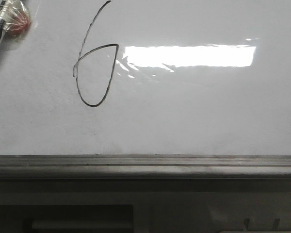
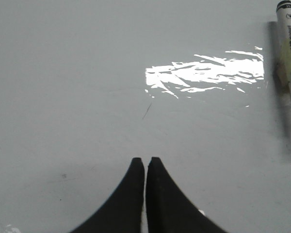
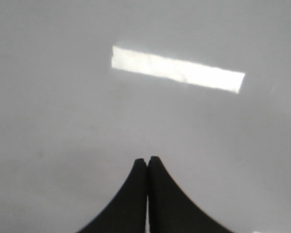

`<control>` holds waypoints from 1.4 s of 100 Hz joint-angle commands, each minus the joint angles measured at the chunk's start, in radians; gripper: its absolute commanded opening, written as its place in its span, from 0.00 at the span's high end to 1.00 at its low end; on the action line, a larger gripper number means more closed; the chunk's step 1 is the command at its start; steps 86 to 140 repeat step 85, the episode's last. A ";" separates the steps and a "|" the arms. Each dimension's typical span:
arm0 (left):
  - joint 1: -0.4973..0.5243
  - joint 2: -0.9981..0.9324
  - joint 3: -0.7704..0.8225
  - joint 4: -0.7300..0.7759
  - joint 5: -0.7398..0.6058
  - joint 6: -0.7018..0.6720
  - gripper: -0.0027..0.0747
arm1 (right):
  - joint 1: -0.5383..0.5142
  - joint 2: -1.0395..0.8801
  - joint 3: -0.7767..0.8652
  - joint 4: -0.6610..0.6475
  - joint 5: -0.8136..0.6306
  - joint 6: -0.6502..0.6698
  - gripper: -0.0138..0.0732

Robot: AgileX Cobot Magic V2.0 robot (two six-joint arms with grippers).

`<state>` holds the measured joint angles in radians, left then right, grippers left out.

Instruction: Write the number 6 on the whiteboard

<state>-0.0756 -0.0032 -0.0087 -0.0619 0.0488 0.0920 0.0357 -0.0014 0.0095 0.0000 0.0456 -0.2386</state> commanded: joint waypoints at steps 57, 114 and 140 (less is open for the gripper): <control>-0.007 -0.032 0.049 0.001 -0.067 -0.010 0.99 | -0.008 -0.027 0.022 -0.039 -0.017 0.003 0.92; -0.007 -0.032 0.049 0.001 -0.067 -0.010 0.99 | -0.008 -0.027 0.022 -0.039 -0.017 0.003 0.92; -0.007 -0.032 0.049 0.001 -0.067 -0.010 0.99 | -0.008 -0.027 0.022 -0.039 -0.017 0.003 0.92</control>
